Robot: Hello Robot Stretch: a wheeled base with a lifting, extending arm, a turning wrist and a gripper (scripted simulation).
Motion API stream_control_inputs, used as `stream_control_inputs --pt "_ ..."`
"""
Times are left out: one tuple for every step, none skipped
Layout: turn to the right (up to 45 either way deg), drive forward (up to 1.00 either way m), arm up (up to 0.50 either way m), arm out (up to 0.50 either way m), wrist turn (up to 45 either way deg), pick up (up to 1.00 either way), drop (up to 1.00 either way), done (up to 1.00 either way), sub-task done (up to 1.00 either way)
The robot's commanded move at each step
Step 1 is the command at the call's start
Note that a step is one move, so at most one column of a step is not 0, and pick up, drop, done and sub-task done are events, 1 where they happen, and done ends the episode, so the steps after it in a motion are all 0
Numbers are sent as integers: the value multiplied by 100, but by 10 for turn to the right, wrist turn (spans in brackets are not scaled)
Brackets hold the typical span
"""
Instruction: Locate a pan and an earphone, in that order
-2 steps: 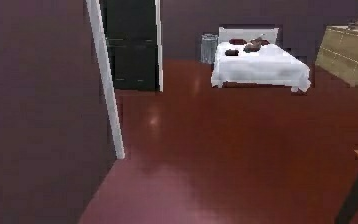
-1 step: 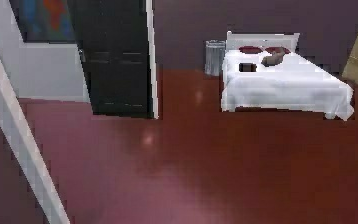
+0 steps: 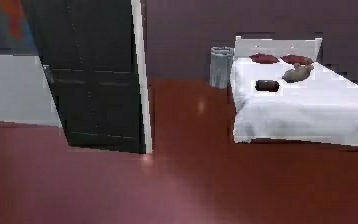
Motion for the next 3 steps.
stream_control_inputs --pt "-450 0 0 0 0 0 0 0 0" --pt "-30 0 0 0 0 0 0 0 0" --pt "0 55 0 0 0 0 0 0 0"
